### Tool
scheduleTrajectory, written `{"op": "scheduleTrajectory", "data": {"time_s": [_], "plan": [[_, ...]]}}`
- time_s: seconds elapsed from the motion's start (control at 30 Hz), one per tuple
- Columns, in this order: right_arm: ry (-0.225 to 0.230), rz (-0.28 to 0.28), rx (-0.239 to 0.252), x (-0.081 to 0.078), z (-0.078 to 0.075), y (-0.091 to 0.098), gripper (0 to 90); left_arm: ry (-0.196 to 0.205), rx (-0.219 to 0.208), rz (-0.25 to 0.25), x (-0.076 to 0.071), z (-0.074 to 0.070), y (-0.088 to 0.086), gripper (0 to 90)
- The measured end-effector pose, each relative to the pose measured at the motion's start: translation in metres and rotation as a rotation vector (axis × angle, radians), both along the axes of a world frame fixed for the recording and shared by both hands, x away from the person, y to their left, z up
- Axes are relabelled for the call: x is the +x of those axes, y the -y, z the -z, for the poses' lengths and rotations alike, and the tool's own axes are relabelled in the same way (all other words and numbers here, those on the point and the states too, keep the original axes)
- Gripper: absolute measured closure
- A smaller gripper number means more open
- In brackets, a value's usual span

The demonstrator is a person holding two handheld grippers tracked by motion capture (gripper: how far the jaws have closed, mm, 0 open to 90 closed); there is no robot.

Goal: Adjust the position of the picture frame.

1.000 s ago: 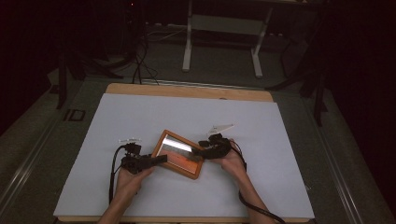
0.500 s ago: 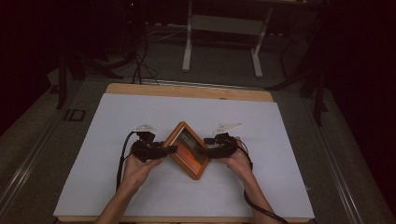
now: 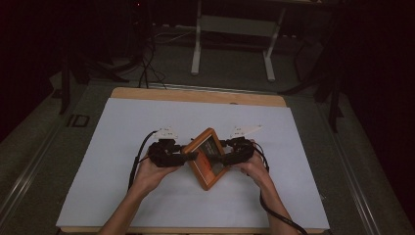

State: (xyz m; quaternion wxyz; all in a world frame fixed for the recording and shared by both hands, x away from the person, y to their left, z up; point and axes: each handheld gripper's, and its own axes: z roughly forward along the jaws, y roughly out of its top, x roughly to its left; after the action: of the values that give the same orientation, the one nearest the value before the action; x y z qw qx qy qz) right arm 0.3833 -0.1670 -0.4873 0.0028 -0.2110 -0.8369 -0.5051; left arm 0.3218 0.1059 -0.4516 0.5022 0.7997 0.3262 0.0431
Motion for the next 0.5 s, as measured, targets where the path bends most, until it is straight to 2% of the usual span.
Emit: {"op": "scheduleTrajectory", "data": {"time_s": [0.07,0.2,0.27,0.5], "plan": [[0.01,0.005,-0.007,-0.001,0.0,0.002,32.1,0.01,0.011,-0.017,0.0,0.001,0.001,62.8],[0.034,0.017,-0.003,-0.006,-0.004,0.01,43.2,0.016,0.019,-0.041,0.0,0.003,0.0,62.6],[0.048,0.017,-0.004,-0.01,-0.006,0.013,46.0,0.003,-0.026,-0.044,-0.001,0.006,-0.003,63.3],[0.083,0.016,0.025,-0.025,-0.013,0.029,58.3,0.028,-0.069,-0.068,-0.006,0.011,-0.001,57.2]]}}
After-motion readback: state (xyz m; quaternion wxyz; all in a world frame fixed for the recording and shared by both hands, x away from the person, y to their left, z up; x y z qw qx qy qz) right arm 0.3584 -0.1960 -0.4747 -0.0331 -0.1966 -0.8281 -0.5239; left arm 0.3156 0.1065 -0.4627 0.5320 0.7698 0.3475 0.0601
